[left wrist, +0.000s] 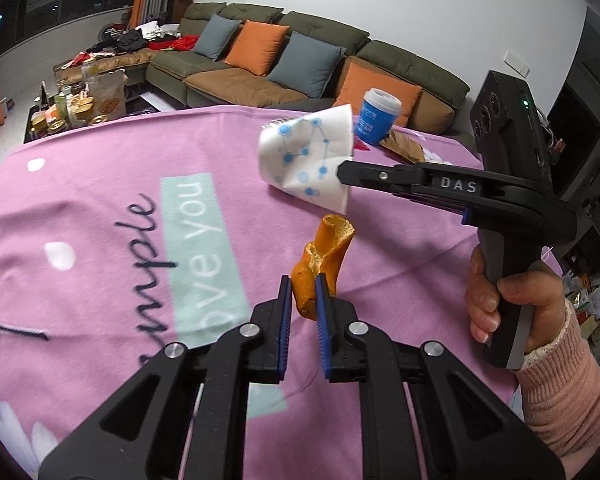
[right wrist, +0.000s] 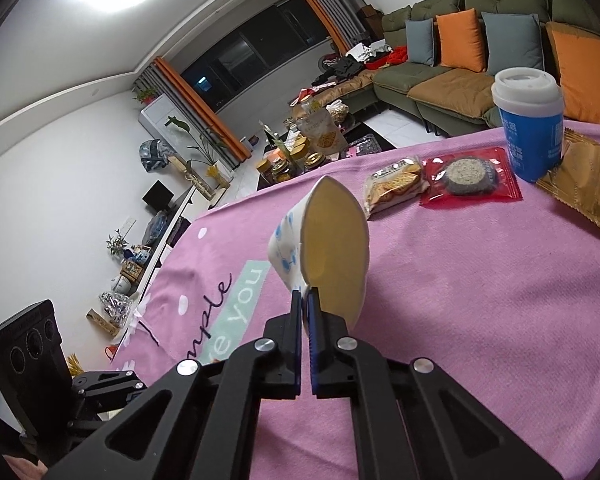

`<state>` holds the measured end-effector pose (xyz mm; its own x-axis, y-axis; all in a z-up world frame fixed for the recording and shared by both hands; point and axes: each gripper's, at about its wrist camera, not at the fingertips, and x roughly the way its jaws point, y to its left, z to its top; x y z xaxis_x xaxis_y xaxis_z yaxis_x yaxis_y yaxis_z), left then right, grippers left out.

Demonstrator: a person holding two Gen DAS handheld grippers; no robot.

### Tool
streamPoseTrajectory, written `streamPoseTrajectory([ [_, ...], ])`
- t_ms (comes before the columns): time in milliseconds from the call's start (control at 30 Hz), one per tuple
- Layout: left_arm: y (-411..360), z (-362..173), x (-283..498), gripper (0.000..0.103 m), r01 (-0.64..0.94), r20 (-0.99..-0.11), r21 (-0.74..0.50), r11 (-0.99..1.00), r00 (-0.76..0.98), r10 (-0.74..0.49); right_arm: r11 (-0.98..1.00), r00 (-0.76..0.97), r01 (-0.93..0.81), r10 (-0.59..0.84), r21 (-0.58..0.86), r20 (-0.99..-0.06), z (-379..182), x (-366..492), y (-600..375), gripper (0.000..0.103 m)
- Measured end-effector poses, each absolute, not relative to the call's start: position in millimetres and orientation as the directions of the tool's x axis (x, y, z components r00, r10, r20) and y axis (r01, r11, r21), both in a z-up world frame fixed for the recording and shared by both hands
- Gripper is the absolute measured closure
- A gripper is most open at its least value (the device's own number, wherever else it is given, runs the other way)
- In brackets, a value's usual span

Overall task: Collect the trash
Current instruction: 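Close the left gripper on the orange peel while the right gripper grasps the white paper cup, then carry the orange peel and paper cup with both grippers over the teal bin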

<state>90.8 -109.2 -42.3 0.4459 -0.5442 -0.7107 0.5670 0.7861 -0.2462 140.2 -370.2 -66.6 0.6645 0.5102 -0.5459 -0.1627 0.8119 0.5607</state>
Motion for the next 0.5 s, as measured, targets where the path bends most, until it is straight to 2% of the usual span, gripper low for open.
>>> streamPoseTrajectory([
  [500, -31, -39, 67, 0.091, 0.453, -0.711, -0.245, 0.857, 0.517, -0.477, 0.776, 0.647, -0.27, 0.585, 0.571, -0.489, -47, 121, -330, 0.101],
])
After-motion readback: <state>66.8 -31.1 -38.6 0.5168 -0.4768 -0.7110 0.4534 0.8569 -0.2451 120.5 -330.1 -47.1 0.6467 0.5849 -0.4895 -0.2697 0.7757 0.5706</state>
